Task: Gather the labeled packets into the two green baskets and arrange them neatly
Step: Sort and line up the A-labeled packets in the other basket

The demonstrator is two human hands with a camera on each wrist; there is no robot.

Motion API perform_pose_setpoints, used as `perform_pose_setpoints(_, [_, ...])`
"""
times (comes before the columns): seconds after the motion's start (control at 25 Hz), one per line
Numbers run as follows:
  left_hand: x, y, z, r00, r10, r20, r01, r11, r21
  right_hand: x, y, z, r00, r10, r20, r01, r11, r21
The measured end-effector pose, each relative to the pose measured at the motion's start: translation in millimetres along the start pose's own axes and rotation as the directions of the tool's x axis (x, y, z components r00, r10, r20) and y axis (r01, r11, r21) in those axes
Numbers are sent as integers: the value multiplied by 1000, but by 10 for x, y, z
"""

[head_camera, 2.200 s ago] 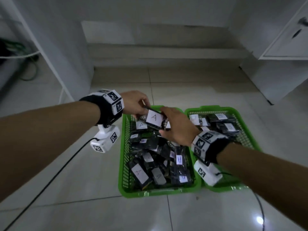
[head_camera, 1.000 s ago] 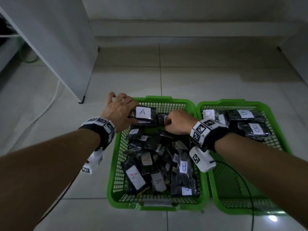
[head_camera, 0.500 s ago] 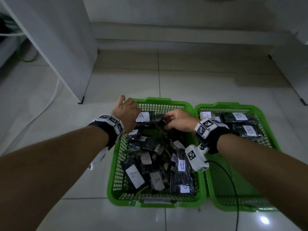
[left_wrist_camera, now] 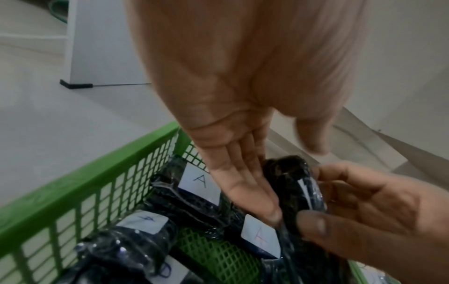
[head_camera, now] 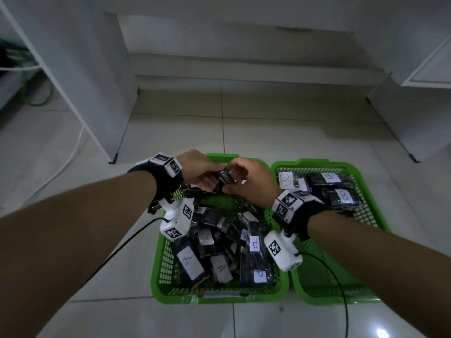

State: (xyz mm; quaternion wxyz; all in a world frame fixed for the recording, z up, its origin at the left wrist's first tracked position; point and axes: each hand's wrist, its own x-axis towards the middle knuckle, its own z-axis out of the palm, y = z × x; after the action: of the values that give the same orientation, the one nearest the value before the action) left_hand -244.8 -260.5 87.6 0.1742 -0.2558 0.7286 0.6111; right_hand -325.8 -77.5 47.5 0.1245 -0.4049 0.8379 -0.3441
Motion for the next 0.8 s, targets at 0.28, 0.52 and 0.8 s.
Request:
perform_pose_setpoints(0.28, [-52,-213,-214,993,26,118,-33,997,63,9,82,-107,996,56,69,-49,994,-96])
perform_pose_setpoints(0.52, [-19,-307,-122,992,121,-46,-105,960,259,8,99,-61,945,237,225,-138,913,-383])
perform_pose_setpoints(0.8, [-52,-363,-114,984,166,70,-162,645,747,-115,-20,-69,817,308,487,-9,852,-523])
